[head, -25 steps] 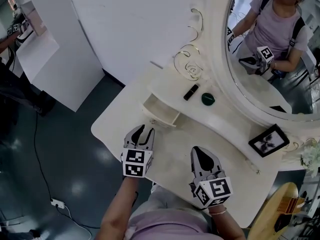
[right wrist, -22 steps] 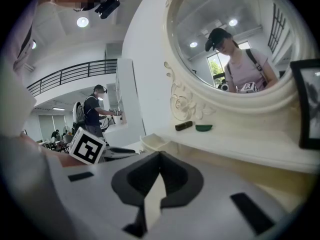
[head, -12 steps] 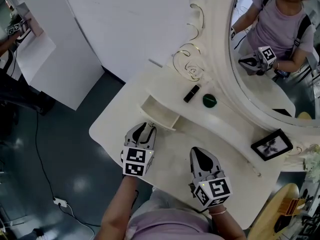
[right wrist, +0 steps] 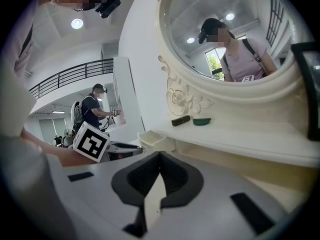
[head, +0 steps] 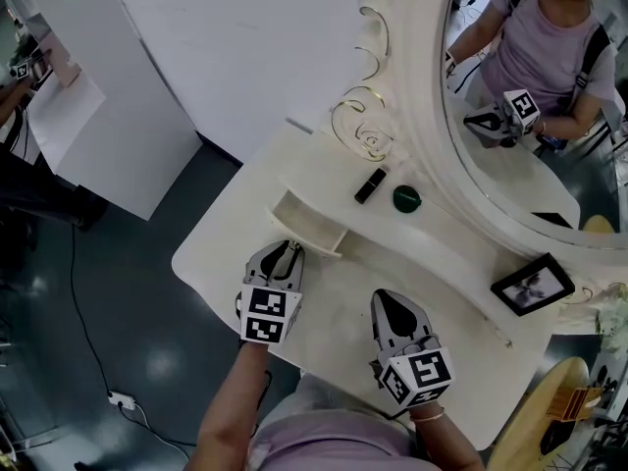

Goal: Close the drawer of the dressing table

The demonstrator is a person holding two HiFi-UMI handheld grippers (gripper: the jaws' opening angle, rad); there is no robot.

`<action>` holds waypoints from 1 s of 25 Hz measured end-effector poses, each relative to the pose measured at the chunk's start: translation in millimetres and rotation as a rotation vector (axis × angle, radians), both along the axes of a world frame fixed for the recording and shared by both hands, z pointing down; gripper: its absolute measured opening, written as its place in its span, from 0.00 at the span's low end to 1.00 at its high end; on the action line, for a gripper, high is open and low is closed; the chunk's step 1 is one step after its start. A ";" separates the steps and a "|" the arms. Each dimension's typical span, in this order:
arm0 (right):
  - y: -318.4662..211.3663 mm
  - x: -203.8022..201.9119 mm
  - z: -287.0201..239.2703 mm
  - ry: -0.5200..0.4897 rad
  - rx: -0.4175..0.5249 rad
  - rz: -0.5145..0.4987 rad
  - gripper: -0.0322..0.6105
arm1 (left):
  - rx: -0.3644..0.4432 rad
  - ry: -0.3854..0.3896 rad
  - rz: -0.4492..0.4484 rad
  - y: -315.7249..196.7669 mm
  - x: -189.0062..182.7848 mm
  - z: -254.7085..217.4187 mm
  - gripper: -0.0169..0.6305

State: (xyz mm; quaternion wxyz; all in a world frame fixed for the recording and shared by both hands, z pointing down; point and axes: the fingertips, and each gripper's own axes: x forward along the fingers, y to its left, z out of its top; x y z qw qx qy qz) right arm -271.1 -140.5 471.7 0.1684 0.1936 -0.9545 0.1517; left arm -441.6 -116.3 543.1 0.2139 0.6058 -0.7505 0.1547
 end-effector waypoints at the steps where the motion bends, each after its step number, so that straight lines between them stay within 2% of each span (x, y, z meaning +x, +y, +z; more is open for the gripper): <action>1: -0.5 0.6 0.2 0.001 -0.001 0.002 0.05 | -0.002 -0.002 0.003 -2.6 -0.4 -0.1 0.18; 16: -9.5 8.1 1.5 0.003 0.003 0.035 0.05 | -0.016 -0.031 0.022 -35.9 -5.8 0.9 0.18; 25: -12.4 8.8 1.2 0.008 0.004 0.049 0.05 | -0.005 -0.013 0.023 -50.9 -7.2 -0.5 0.18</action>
